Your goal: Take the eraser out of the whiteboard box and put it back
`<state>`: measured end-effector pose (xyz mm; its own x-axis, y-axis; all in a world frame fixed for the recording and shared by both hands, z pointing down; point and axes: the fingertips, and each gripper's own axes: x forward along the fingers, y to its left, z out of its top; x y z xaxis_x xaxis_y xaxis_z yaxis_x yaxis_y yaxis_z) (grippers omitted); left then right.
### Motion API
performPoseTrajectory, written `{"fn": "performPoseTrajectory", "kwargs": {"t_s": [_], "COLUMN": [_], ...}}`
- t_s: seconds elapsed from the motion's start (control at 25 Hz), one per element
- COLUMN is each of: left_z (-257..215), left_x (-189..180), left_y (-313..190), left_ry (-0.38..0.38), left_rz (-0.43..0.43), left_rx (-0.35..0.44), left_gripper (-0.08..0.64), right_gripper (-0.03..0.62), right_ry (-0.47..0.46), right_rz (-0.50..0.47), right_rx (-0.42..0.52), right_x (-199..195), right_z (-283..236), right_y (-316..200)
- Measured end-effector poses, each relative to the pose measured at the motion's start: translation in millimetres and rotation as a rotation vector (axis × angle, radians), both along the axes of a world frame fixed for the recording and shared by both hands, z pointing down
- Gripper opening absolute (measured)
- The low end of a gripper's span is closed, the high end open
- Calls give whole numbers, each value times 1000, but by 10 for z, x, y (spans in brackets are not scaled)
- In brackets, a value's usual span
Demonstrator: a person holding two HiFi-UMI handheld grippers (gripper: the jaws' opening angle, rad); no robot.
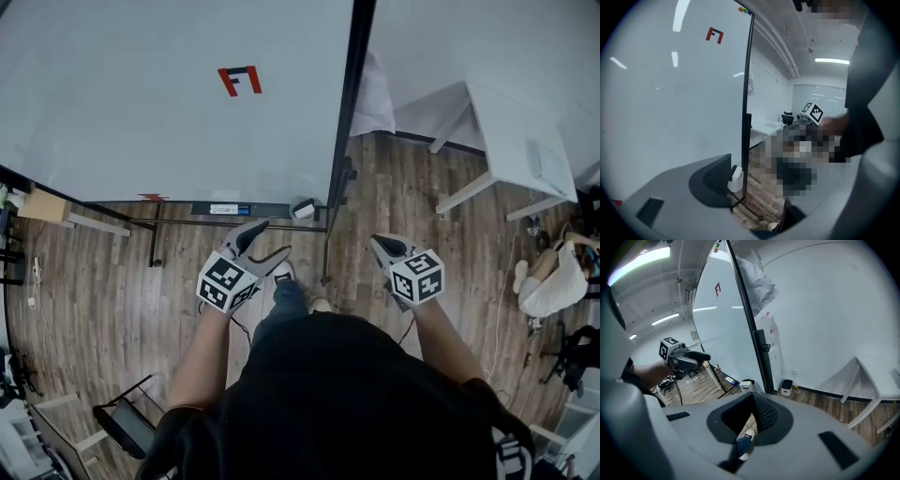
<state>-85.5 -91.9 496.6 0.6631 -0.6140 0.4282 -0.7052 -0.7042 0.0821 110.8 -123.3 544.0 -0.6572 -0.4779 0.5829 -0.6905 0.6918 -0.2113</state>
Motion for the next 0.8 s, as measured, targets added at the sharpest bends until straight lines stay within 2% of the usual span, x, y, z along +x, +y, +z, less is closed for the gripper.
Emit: {"fn": "performPoseTrajectory", "kwargs": {"t_s": [0.36,0.8], "left_z": [210,674], "left_x": [74,123], "left_y": [-236,-529], "left_ry": [-42,-93], "left_rz": [61,113], "left_rx": [-17,-86], "left_gripper": [295,273], "right_gripper": [-3,-3], "right_ry": [15,43], "right_rz": [24,64], "right_rx": [-13,-55], "right_x": [-6,46], "right_z": [82,309], "right_y": [-90,-157]}}
